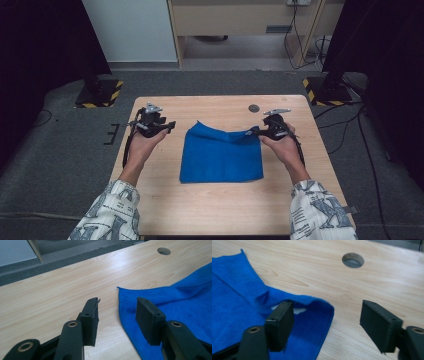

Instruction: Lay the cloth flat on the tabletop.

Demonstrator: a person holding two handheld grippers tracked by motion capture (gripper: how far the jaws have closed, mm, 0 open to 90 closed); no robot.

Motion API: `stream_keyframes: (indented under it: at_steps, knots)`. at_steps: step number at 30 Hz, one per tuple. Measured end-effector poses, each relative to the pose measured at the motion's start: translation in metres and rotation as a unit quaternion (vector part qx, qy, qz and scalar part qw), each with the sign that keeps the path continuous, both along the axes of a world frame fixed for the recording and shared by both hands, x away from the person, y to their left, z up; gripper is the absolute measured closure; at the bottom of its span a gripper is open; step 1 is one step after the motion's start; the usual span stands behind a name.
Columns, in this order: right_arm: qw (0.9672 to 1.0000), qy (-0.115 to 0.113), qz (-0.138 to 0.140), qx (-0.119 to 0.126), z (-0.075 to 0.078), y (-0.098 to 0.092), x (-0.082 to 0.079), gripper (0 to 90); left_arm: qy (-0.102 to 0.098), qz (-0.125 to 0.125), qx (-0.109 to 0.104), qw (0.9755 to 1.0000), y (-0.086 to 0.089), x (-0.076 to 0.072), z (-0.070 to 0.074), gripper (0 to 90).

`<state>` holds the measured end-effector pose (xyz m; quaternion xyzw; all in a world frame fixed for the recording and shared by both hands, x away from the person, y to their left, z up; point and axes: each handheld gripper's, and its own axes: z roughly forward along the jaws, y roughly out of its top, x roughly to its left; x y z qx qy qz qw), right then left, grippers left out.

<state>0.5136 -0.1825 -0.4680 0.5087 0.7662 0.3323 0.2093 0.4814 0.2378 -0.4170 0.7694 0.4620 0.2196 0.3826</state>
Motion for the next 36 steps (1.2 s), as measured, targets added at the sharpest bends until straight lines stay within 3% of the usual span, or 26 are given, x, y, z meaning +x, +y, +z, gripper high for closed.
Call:
stream_keyframes:
  at_steps: [3,4,5,10,14,20,24,36]
  knots:
    - [0.9992,0.008,-0.002,0.039,-0.004,0.0,0.006,21.5,0.001,-0.002,0.006,1.0,0.004,-0.004,-0.001,53.2]
    - [0.9992,0.008,-0.002,0.039,-0.004,0.0,0.006,21.5,0.001,-0.002,0.006,1.0,0.004,-0.004,-0.001,53.1]
    - [0.9968,0.003,-0.007,0.08,0.0,-0.001,0.009,20.8,0.0,-0.001,0.007,1.0,0.006,-0.006,-0.002,53.3]
    - [0.9976,-0.013,-0.021,0.064,0.011,-0.004,0.01,22.2,0.0,0.001,0.003,1.0,0.011,-0.01,-0.006,53.7]
    - [0.9981,-0.018,-0.014,0.057,0.012,-0.003,0.002,25.4,0.001,-0.006,0.002,1.0,0.008,-0.014,-0.01,53.7]
    - [0.9981,-0.027,0.018,0.053,0.011,0.005,-0.021,38.7,0.004,-0.034,0.02,0.9992,0.0,-0.033,-0.018,53.8]
    - [0.9973,-0.037,0.025,0.059,0.011,0.003,-0.038,43.7,0.005,-0.037,0.013,0.9992,-0.002,-0.044,-0.024,53.3]
    - [0.9974,-0.03,0.03,0.058,-0.011,-0.014,-0.09,47.7,0.018,-0.056,0.008,0.9982,-0.009,-0.082,-0.054,50.6]
